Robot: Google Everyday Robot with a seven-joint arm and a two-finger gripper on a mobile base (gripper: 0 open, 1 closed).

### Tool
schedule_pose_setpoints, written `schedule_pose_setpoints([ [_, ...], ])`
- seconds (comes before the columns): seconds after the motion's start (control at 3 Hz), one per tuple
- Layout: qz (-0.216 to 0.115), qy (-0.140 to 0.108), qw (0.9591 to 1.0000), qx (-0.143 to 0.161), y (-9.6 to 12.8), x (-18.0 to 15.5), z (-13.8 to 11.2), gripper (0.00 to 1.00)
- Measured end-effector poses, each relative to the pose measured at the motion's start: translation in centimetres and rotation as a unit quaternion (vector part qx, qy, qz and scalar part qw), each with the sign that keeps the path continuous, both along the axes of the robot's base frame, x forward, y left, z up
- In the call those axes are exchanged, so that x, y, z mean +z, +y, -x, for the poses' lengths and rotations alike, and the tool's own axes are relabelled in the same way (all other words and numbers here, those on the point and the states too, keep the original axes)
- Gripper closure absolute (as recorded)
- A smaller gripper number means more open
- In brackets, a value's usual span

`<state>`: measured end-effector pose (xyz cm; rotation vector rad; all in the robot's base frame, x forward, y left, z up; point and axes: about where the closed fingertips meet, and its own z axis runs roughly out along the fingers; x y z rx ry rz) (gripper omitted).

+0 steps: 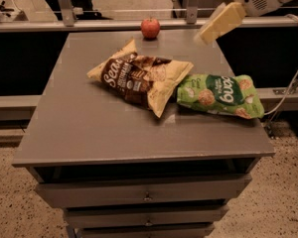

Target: Move brown chip bag near green rice chip bag

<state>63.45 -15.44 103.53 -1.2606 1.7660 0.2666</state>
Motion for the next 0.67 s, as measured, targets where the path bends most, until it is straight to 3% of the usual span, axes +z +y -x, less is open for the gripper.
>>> schedule_pose_setpoints([
  [0.33,-0.036,-0.049,0.9929,-0.102,-5.38,3.04,-1.28,0.0],
  [0.67,-0.036,-0.052,0.9928,-0.102,-5.22,3.15,-1.47,0.0],
])
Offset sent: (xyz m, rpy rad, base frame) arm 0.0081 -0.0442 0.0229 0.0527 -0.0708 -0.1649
